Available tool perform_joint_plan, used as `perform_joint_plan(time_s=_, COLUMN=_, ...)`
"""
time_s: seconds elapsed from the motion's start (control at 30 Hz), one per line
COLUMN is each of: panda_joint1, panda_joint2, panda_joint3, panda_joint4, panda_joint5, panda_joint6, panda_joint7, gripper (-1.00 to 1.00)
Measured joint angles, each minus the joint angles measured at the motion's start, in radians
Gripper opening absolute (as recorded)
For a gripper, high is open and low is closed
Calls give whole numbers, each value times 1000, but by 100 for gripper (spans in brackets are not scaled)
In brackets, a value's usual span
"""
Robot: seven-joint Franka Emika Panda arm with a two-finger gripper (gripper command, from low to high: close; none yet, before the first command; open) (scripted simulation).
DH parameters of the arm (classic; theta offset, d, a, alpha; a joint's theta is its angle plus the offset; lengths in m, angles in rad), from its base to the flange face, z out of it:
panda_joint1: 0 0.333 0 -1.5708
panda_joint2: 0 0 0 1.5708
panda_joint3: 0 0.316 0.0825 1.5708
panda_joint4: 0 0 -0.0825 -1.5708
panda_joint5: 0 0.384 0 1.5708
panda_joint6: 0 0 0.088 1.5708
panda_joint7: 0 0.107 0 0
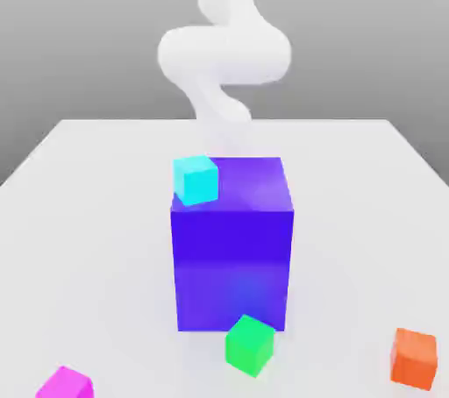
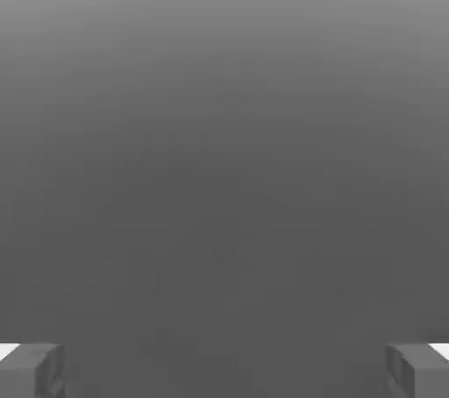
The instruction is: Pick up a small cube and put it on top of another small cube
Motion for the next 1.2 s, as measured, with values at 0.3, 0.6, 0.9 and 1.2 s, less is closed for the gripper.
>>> perform_joint_plan(time_s=0.3, panda_joint1=-25, panda_joint2=332, panda_joint3=-74, panda_joint4=20, panda_joint5=23, panda_joint6=89, panda_joint7=-3, gripper=0)
perform_joint_plan(time_s=0.6, panda_joint1=-71, panda_joint2=659, panda_joint3=-134, panda_joint4=40, panda_joint5=74, panda_joint6=176, panda_joint7=-26, gripper=0)
perform_joint_plan(time_s=0.9, panda_joint1=-141, panda_joint2=986, panda_joint3=-158, panda_joint4=61, panda_joint5=127, panda_joint6=262, panda_joint7=-49, gripper=0)
perform_joint_plan(time_s=1.2, panda_joint1=-206, panda_joint2=1262, panda_joint3=-120, panda_joint4=103, panda_joint5=180, panda_joint6=410, panda_joint7=-82, gripper=-100)
